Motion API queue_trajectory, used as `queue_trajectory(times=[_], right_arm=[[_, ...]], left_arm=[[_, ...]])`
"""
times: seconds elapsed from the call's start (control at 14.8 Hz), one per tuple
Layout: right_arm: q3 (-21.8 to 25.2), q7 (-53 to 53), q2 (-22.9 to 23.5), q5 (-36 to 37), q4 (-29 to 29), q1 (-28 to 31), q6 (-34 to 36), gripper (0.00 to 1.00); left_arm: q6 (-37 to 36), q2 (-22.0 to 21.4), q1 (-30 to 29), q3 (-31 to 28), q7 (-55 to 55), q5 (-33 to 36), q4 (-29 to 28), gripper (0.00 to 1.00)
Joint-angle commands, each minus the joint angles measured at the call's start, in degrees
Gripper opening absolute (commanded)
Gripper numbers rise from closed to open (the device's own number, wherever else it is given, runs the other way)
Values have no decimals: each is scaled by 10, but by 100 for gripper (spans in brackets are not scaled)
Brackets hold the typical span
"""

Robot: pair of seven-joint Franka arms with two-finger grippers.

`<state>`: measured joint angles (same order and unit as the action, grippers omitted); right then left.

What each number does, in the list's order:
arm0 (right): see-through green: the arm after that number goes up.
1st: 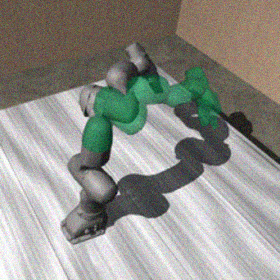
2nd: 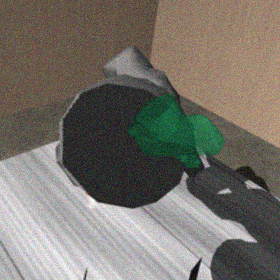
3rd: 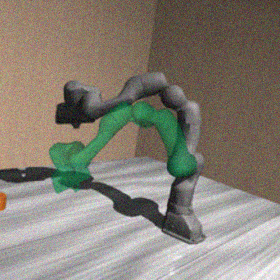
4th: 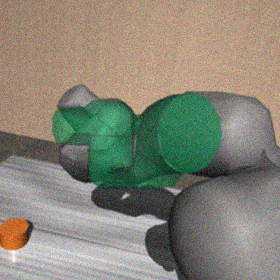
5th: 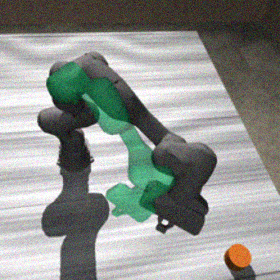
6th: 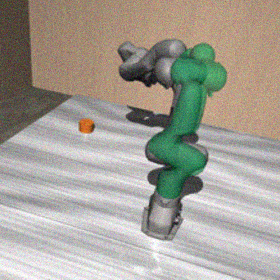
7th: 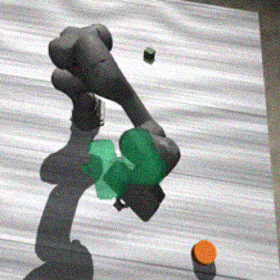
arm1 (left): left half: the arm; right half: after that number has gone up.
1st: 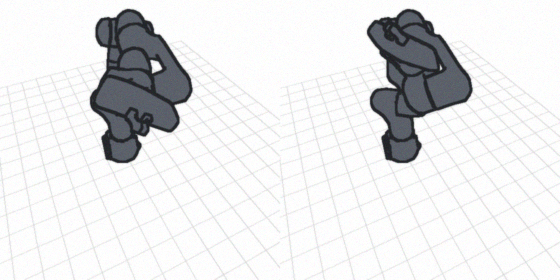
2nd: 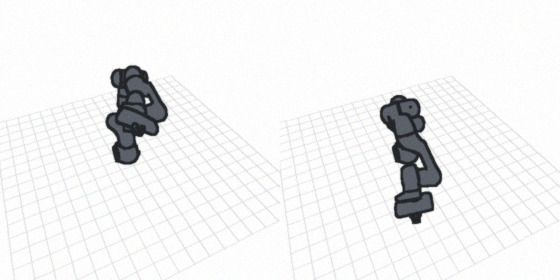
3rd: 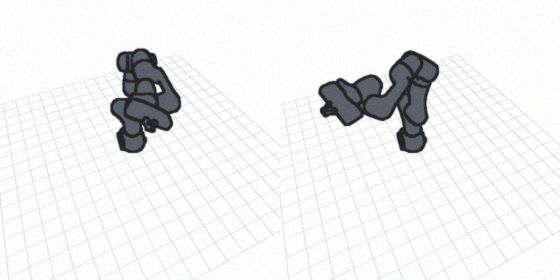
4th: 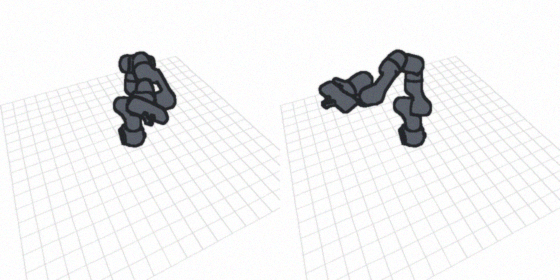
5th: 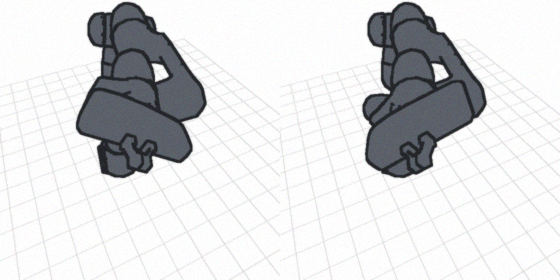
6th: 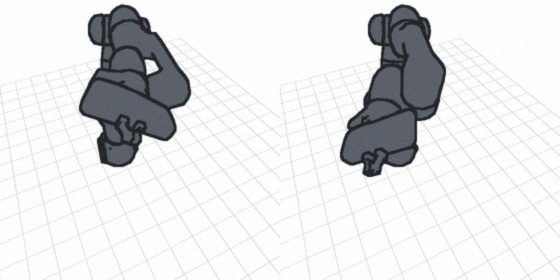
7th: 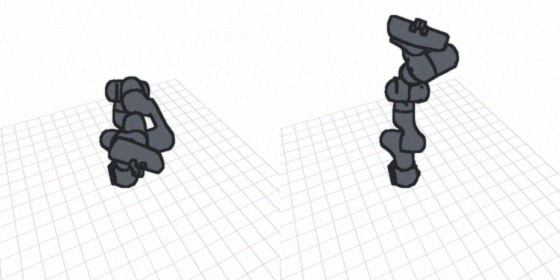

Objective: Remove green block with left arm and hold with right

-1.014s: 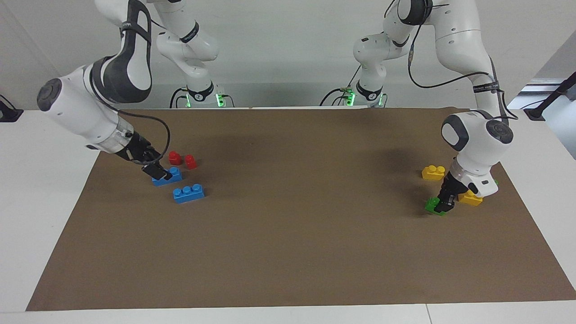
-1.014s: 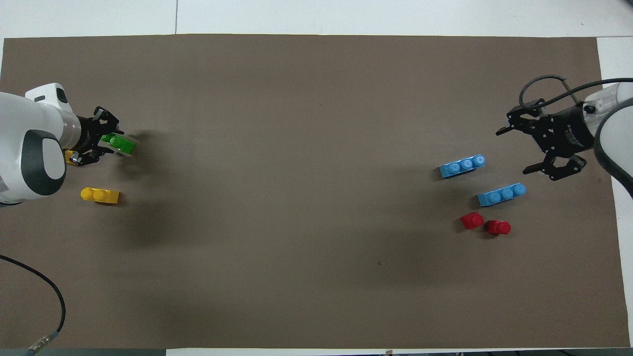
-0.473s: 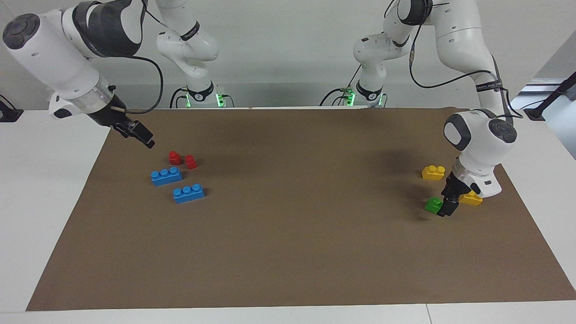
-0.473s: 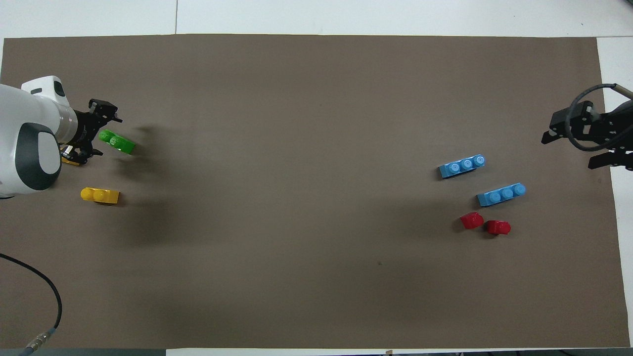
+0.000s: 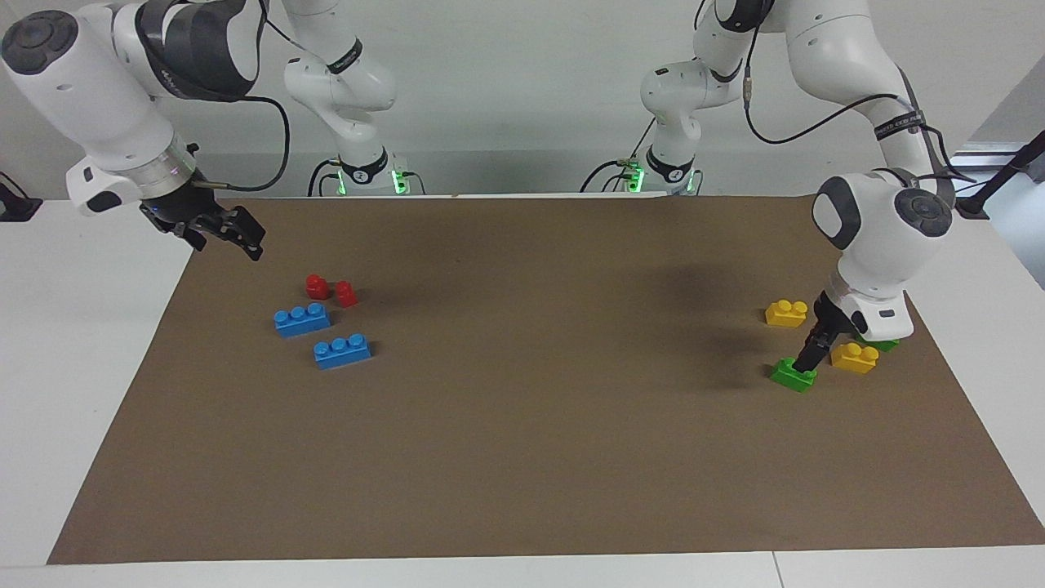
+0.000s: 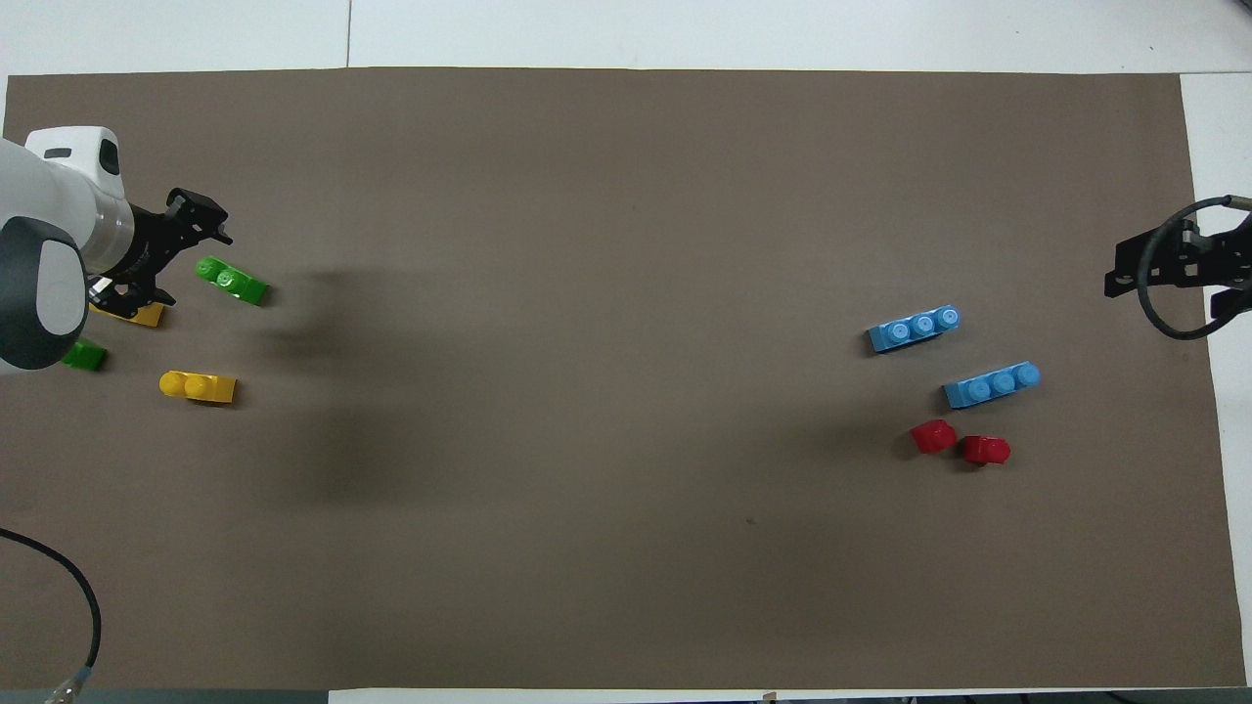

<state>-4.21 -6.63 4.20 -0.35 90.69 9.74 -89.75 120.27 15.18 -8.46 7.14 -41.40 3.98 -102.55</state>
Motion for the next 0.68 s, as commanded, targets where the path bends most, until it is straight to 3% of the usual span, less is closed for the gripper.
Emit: queue_trajectory(times=[0.0,0.61], right_arm=[[-4,29,9,19,-26,-7,15,100],[-12,52,10,21,-39,-23,26,100]], left_arm=[[-60,-44,17,-3,88,9,-5,100],[-218,-169,20,9,305,1,-5,100]])
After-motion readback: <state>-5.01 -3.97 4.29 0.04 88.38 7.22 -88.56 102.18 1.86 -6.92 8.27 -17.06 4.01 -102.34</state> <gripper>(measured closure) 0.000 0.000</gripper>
